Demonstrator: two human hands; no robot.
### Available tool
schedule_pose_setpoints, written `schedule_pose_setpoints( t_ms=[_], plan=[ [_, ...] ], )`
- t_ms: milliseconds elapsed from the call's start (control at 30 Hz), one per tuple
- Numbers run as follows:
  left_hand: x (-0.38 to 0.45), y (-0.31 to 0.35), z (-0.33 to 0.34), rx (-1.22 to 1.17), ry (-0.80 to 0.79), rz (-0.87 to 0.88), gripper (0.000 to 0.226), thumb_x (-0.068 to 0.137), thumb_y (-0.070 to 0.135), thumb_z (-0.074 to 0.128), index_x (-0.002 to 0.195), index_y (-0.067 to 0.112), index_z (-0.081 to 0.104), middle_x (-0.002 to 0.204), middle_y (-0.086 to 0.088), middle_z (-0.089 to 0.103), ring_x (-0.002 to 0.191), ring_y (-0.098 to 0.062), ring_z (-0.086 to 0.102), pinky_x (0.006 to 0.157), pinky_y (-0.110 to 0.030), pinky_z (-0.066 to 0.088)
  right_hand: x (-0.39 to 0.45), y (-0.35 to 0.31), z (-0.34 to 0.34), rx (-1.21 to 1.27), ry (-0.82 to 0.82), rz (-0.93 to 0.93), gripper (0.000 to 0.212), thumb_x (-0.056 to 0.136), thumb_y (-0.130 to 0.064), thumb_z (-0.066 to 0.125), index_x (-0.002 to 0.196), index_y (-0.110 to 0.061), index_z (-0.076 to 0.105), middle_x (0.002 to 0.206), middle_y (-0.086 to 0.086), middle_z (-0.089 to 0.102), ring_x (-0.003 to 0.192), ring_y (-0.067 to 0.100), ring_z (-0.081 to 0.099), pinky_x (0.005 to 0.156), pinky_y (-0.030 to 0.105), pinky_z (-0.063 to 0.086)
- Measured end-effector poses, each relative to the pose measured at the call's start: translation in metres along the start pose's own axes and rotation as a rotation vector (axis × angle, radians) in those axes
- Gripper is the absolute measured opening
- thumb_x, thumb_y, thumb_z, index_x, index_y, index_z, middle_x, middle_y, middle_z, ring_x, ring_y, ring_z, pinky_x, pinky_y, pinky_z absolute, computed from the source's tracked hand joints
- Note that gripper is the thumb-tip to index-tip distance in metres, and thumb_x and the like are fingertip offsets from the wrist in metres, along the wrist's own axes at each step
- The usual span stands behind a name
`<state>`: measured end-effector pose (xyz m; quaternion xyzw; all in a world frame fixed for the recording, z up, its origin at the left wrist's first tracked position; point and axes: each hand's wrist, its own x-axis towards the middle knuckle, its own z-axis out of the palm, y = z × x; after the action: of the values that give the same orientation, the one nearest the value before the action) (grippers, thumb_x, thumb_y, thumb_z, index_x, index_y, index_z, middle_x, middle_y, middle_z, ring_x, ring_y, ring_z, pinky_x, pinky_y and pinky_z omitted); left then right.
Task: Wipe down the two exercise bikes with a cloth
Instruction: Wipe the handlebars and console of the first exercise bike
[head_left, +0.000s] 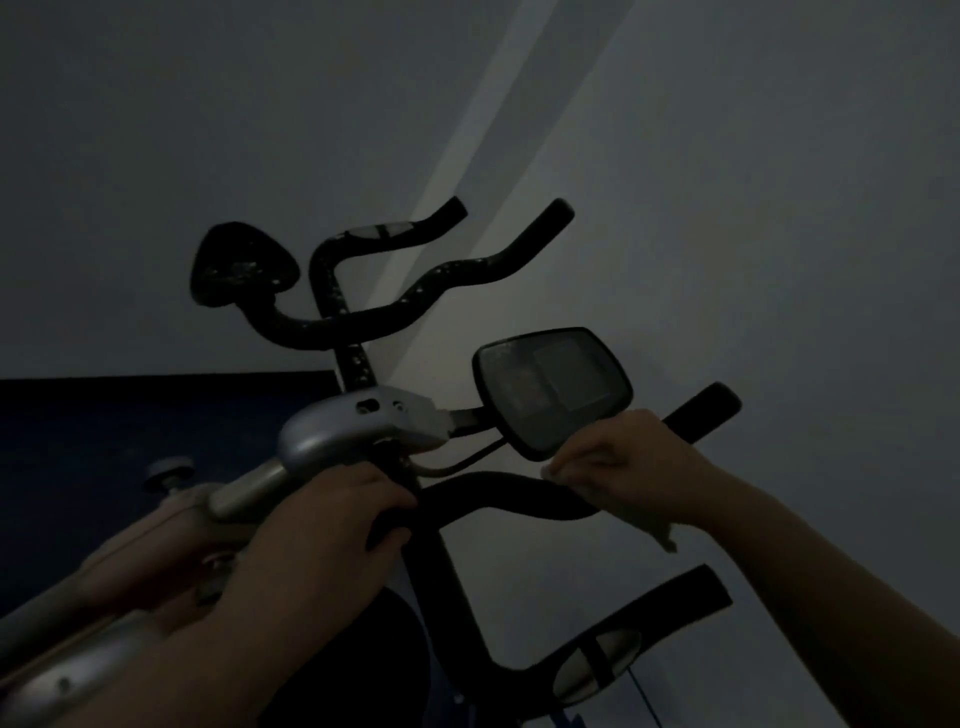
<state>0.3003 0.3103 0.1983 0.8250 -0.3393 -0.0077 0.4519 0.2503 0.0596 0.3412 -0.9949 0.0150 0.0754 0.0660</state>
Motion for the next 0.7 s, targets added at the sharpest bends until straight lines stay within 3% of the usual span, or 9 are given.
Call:
schedule_pose_setpoints(
  t_ms=[133, 200, 300, 433, 533, 633, 700],
  plan=[
    [-0.022, 0.001, -0.006, -0.059, 0.071, -0.061, 0.025, 0.075, 0.044, 0.053, 0.086, 0.031, 0.071, 0.084, 0.019, 0.063, 0.076, 0.003, 0.056, 0.067, -0.018, 0.050, 0.011, -0.014, 0.021, 0.147, 0.082, -0.038, 0.009, 0.081, -0.015, 0.073, 0.086, -0.021, 0.079, 0.083, -0.012, 0.074, 0.083, -0.002, 0.067, 0.076, 0.011, 0.050],
    [-0.028, 0.002, -0.006, -0.099, 0.121, -0.109, 0.024, 0.076, 0.044, 0.055, 0.086, 0.030, 0.072, 0.084, 0.020, 0.063, 0.077, 0.002, 0.056, 0.067, -0.018, 0.051, 0.019, -0.025, 0.032, 0.198, 0.101, -0.069, 0.009, 0.083, -0.015, 0.072, 0.088, -0.020, 0.078, 0.087, -0.010, 0.075, 0.086, -0.001, 0.067, 0.080, 0.013, 0.051],
    [-0.036, 0.004, -0.004, -0.114, 0.176, -0.139, 0.026, 0.078, 0.046, 0.050, 0.080, 0.030, 0.070, 0.080, 0.019, 0.063, 0.075, 0.002, 0.058, 0.066, -0.021, 0.050, 0.032, -0.044, 0.043, 0.185, 0.082, -0.125, 0.009, 0.084, -0.019, 0.071, 0.088, -0.023, 0.078, 0.091, -0.007, 0.076, 0.085, 0.000, 0.066, 0.080, 0.015, 0.051],
    [-0.041, 0.003, 0.001, -0.186, 0.235, -0.207, 0.017, 0.079, 0.041, 0.055, 0.075, 0.030, 0.068, 0.076, 0.018, 0.062, 0.074, 0.002, 0.057, 0.065, -0.020, 0.047, 0.040, -0.075, 0.062, 0.076, 0.101, -0.289, 0.010, 0.081, -0.024, 0.069, 0.086, -0.025, 0.078, 0.088, -0.008, 0.075, 0.082, 0.001, 0.064, 0.074, -0.001, 0.038],
    [-0.041, 0.001, 0.002, -0.229, 0.250, -0.241, 0.020, 0.077, 0.044, 0.055, 0.080, 0.030, 0.070, 0.080, 0.017, 0.064, 0.076, 0.002, 0.059, 0.067, -0.019, 0.048, 0.034, -0.088, 0.069, 0.087, 0.049, -0.401, 0.013, 0.079, -0.021, 0.068, 0.087, -0.021, 0.078, 0.090, -0.009, 0.076, 0.085, 0.001, 0.066, 0.079, 0.007, 0.045],
    [-0.036, -0.001, 0.004, -0.279, 0.241, -0.258, 0.014, 0.075, 0.032, 0.062, 0.086, 0.032, 0.071, 0.085, 0.019, 0.065, 0.082, 0.003, 0.060, 0.072, -0.019, 0.050, 0.040, -0.075, 0.044, 0.269, -0.035, -0.275, 0.014, 0.079, -0.024, 0.074, 0.092, -0.027, 0.076, 0.091, -0.017, 0.073, 0.088, -0.005, 0.065, 0.078, 0.010, 0.047],
    [-0.031, -0.003, 0.006, -0.306, 0.231, -0.257, 0.018, 0.072, 0.027, 0.064, 0.088, 0.034, 0.071, 0.087, 0.020, 0.065, 0.086, 0.004, 0.060, 0.075, -0.017, 0.049, 0.054, -0.063, 0.031, 0.250, 0.037, -0.248, 0.021, 0.076, -0.021, 0.077, 0.095, -0.028, 0.074, 0.093, -0.019, 0.070, 0.090, -0.004, 0.064, 0.079, 0.014, 0.046]
  ],
)
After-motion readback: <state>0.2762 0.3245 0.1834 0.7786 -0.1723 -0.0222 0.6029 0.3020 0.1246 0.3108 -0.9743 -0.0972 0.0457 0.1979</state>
